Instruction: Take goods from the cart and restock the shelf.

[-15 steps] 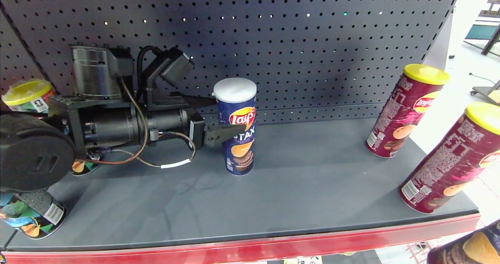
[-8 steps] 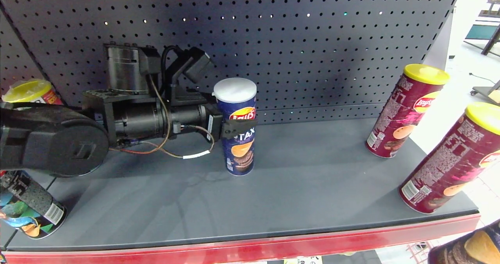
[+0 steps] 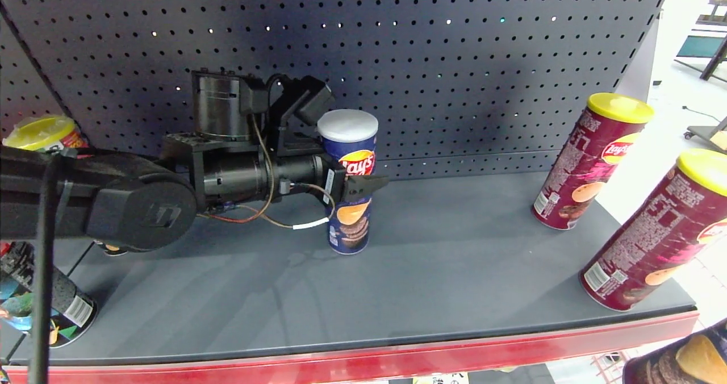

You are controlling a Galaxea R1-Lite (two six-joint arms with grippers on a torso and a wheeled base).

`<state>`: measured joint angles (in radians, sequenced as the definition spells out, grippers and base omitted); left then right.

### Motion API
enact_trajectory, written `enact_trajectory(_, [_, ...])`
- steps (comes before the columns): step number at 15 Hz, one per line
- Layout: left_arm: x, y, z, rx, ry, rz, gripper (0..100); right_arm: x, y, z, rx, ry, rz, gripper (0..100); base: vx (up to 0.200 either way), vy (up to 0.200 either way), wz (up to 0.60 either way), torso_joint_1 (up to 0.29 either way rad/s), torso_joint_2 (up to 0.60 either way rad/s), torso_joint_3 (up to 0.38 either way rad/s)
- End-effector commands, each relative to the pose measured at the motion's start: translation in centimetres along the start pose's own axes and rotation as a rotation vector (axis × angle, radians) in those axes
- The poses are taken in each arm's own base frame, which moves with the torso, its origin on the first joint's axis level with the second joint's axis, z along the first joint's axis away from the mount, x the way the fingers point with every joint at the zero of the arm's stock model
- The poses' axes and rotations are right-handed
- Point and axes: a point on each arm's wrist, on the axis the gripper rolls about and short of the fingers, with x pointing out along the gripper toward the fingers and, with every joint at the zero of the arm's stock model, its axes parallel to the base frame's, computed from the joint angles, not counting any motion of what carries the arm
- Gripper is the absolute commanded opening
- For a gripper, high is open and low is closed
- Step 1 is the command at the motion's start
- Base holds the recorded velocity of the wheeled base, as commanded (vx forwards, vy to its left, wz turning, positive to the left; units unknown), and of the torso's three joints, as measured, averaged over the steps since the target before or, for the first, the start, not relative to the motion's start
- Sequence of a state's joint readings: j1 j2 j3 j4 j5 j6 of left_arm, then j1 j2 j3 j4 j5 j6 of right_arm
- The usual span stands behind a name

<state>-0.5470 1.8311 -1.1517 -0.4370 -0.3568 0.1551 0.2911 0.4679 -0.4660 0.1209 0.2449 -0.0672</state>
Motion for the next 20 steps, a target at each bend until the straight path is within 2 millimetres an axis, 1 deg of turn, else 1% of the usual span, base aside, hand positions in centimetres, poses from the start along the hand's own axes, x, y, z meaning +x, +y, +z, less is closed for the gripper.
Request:
enact_trajectory(1, [0.4,-0.3,-0.1,0.001,0.001,-0.017,0,0.0,0.0,0.0,0.0,0.0,0.001,0,0.0,0.0,0.0,0.0,0.0,0.0])
enact_trajectory(4, [0.3,-0.7,-0.1,0.002,0.001,-0.041,0,0.0,0.0,0.0,0.0,0.0,0.001,0,0.0,0.0,0.0,0.0,0.0,0.0])
enact_trajectory(6, [-0.4,-0.7,0.1,0.001,-0.006,-0.056,0,0.0,0.0,0.0,0.001,-0.002,0.001,0,0.0,0.0,0.0,0.0,0.0,0.0])
enact_trajectory(7, [-1.1,-0.5,0.1,-0.002,-0.007,-0.053,0,0.0,0.0,0.0,-0.001,-0.002,0.001,0,0.0,0.0,0.0,0.0,0.0,0.0])
enact_trajectory(10, [-4.8,-0.4,-0.3,-0.013,-0.025,-0.148,0,-0.1,0.0,0.1,0.0,-0.005,0.001,0,0.0,0.0,0.0,0.0,0.0,0.0])
enact_trajectory(12, [-6.2,-0.8,-0.6,-0.014,-0.035,-0.221,0,-0.1,0.0,0.1,0.0,-0.005,0.002,0,0.0,0.0,0.0,0.0,0.0,0.0])
enact_trajectory(13, [-7.4,-1.2,-0.9,-0.013,-0.048,-0.296,0,0.0,0.0,0.1,0.0,-0.005,0.002,0,0.0,0.0,0.0,0.0,0.0,0.0])
enact_trajectory(14, [-7.9,-1.5,-1.2,-0.001,-0.052,-0.311,0,0.0,0.0,0.2,0.0,-0.005,0.002,0,0.0,0.0,0.0,0.0,0.0,0.0])
enact_trajectory(16, [-8.1,-1.9,-2.3,0.021,-0.048,-0.321,0,0.0,0.0,0.2,0.0,-0.005,0.002,0,0.0,0.0,0.0,0.0,0.0,0.0])
enact_trajectory(17, [-8.2,-2.2,-3.4,0.028,-0.052,-0.322,0,0.0,0.0,0.2,-0.002,-0.006,0.002,0,0.0,0.0,0.0,0.0,0.0,0.0])
enact_trajectory(18, [-8.3,-2.3,-3.7,0.032,-0.057,-0.324,0,0.0,0.0,0.2,0.0,-0.005,0.004,0,0.0,0.0,0.0,0.0,0.0,0.0])
enact_trajectory(20, [-8.3,-3.2,-4.3,0.031,-0.058,-0.354,0,0.0,0.0,0.2,0.0,-0.005,0.002,0,0.0,0.0,0.0,0.0,0.0,0.0])
